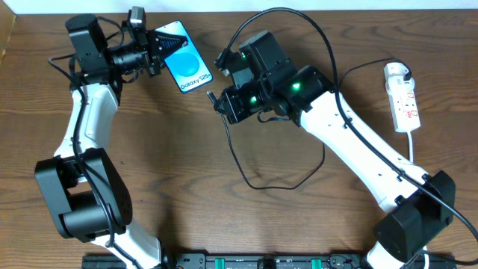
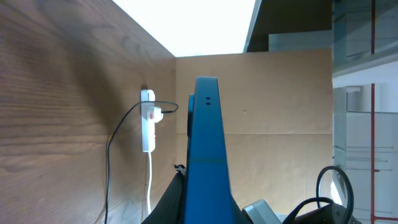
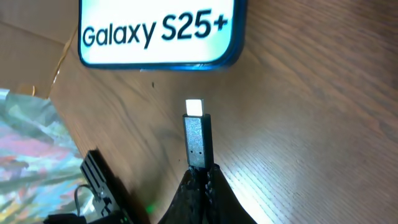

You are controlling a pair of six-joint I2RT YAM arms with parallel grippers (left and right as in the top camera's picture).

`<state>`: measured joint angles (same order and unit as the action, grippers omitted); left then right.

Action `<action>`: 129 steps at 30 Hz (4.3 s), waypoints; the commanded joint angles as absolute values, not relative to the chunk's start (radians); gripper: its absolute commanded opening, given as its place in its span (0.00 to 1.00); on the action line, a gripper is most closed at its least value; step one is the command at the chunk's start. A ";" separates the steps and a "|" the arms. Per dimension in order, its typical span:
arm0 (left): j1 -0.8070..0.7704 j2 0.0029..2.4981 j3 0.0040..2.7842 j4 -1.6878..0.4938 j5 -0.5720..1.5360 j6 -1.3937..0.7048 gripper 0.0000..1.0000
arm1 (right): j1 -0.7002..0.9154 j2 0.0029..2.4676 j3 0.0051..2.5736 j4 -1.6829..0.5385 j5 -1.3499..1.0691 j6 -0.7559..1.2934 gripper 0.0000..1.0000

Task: Plug charger to phone and switch on socket
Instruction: 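Lift the plug and carry it toward the phone's bottom port, then push the USB-C plug into the phone's bottom port with the right gripper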

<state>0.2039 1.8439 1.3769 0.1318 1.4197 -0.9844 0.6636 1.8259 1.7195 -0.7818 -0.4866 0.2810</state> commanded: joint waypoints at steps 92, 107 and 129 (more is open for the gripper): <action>0.173 1.829 1.378 0.136 1.410 -0.909 0.07 | 0.680 1.810 1.734 -0.688 -0.421 0.364 0.01; 0.168 1.829 1.378 0.136 1.433 -0.909 0.07 | 0.680 1.810 1.734 -0.634 -0.395 0.390 0.01; 0.168 1.829 1.378 0.136 1.437 -0.933 0.07 | 0.680 1.814 1.734 -0.616 -0.372 0.393 0.01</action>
<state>0.1825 1.8439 1.3766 0.1383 1.3540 -0.9356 0.6849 1.8259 1.7191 -0.6571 -0.4324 0.3866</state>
